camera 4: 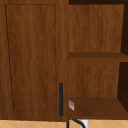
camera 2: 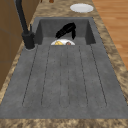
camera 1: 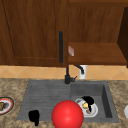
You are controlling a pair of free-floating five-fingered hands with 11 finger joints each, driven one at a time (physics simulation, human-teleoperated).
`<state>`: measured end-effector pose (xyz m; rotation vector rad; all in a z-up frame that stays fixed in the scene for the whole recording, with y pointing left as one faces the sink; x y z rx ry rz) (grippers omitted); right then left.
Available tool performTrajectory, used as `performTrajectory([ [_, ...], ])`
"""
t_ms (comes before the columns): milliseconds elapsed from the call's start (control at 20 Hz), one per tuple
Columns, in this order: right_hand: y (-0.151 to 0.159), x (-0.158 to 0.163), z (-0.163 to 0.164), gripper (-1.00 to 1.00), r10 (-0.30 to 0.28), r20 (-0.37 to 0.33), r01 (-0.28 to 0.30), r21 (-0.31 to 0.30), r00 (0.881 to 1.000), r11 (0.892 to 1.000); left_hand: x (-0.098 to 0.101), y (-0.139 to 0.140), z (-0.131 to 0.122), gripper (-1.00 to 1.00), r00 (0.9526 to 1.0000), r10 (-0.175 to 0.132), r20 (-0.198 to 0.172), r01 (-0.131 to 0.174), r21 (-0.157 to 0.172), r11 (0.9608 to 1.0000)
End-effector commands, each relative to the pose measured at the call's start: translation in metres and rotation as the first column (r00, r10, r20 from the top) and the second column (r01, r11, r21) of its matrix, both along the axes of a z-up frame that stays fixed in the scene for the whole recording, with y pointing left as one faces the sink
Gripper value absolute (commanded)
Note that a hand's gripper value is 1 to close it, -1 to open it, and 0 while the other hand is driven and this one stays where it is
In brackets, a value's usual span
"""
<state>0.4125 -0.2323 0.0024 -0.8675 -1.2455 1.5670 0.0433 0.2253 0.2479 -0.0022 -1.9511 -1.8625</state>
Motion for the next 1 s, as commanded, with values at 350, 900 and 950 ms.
performTrajectory([
  [350,-0.003,0.078,-0.037,-1.00,0.069,-0.076,-0.071,-0.029,0.995,0.997,0.000,0.000,0.000,0.00,1.0000,0.000,0.000,0.000,0.000,1.0000],
  [900,-0.013,0.106,-0.054,-1.00,0.116,-0.022,-0.117,-0.036,0.993,0.992,0.000,0.000,0.000,0.00,1.0000,0.000,0.000,0.000,0.000,1.0000],
  [950,-0.014,0.096,-0.052,-1.00,0.105,-0.029,-0.106,-0.041,0.994,0.994,0.000,0.000,0.000,0.00,1.0000,0.000,0.000,0.000,0.000,1.0000],
])
